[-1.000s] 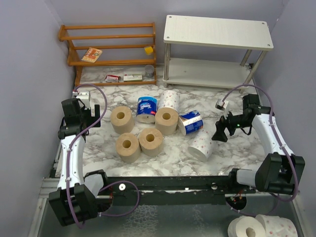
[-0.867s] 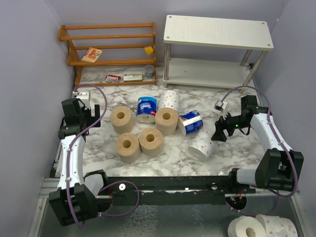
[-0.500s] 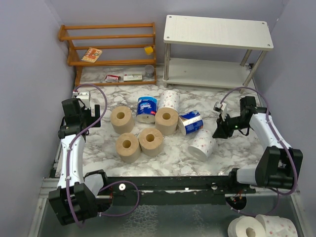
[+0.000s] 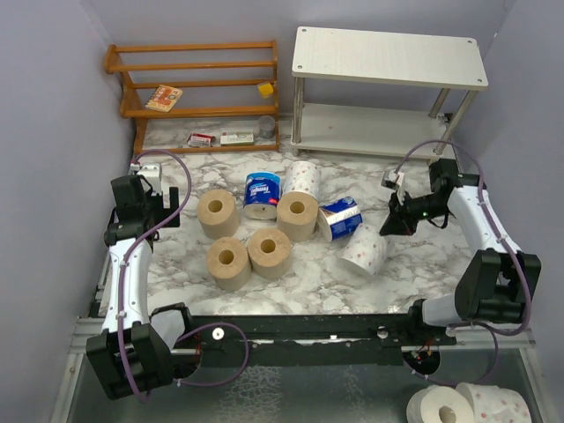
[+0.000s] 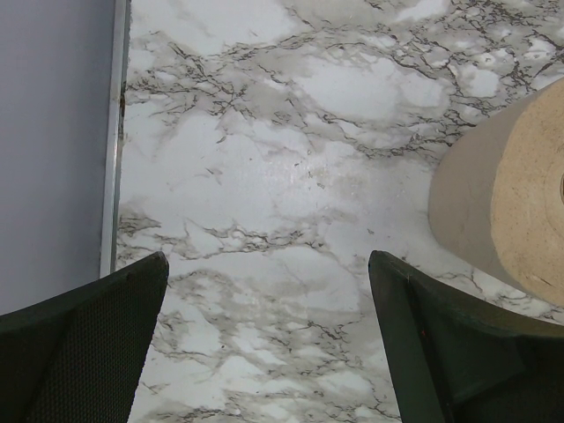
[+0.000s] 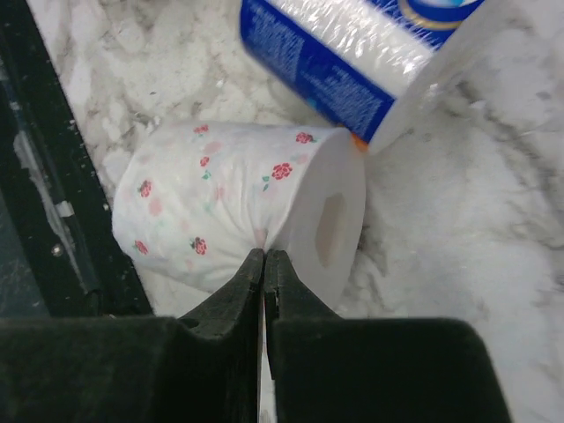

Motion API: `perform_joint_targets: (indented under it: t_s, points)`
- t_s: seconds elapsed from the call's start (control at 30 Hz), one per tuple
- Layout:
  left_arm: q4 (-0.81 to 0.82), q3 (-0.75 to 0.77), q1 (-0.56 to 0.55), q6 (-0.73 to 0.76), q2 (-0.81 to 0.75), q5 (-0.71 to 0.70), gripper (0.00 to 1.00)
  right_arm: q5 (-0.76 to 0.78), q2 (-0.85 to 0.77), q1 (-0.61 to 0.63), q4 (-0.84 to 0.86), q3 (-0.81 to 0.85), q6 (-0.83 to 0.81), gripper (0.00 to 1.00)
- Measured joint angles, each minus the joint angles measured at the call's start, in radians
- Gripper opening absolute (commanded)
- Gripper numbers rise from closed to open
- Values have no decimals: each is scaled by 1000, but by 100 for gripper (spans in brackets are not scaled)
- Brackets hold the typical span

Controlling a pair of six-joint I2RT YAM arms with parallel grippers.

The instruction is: Place and organize the paper towels onto the shelf

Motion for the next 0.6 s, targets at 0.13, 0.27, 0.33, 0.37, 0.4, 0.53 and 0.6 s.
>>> perform_joint_targets:
  t_s: [0.13, 0.27, 0.33, 0.37, 0.4, 0.53, 0.6]
  points:
    - [0, 0, 0, 0, 0, -1, 99, 73, -38, 4, 33, 121, 46, 1]
    - [1, 0, 0, 0, 0, -2, 99, 215, -106, 4, 109, 187, 82, 1]
    - [1, 0, 0, 0, 0, -2, 99, 294, -111, 4, 153, 208, 95, 1]
    - [1, 0, 0, 0, 0, -2, 99, 338, -109, 4, 183, 211, 99, 1]
    - [1, 0, 1, 0, 0, -2, 99, 370, -108, 4, 206, 211, 104, 1]
    - [2, 0, 1, 0, 7, -2, 99, 479, -105, 4, 330, 186, 136, 1]
    - [2, 0, 1, 0, 12, -2, 99, 517, -106, 4, 418, 138, 161, 1]
